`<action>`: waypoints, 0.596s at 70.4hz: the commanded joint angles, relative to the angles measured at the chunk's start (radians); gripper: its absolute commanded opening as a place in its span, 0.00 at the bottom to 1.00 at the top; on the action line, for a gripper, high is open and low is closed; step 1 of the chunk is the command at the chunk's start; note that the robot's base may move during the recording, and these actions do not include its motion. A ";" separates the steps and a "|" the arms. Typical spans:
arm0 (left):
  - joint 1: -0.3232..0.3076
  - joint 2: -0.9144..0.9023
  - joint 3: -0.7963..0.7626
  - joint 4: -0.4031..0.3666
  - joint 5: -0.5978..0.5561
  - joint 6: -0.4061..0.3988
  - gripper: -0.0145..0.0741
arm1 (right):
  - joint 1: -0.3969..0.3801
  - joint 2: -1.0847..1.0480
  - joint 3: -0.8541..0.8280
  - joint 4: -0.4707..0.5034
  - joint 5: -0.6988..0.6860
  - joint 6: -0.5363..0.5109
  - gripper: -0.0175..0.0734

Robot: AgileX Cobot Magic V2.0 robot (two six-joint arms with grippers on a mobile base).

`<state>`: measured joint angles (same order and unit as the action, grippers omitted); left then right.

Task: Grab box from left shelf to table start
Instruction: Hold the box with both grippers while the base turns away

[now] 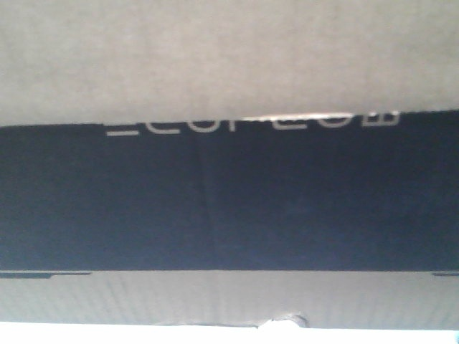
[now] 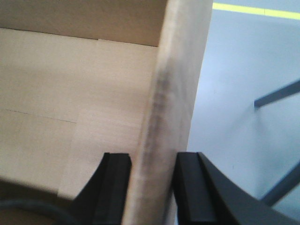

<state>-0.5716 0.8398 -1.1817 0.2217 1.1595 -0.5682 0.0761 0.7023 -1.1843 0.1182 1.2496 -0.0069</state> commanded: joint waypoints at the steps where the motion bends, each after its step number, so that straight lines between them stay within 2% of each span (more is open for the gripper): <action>1: -0.005 -0.010 -0.037 -0.018 -0.139 -0.034 0.06 | 0.002 -0.001 -0.032 0.059 -0.097 -0.020 0.26; 42: -0.005 -0.010 -0.037 -0.018 -0.139 -0.034 0.06 | 0.002 0.000 -0.032 0.059 -0.097 -0.020 0.26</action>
<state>-0.5716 0.8398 -1.1803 0.2199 1.1595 -0.5682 0.0761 0.7023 -1.1843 0.1182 1.2496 -0.0069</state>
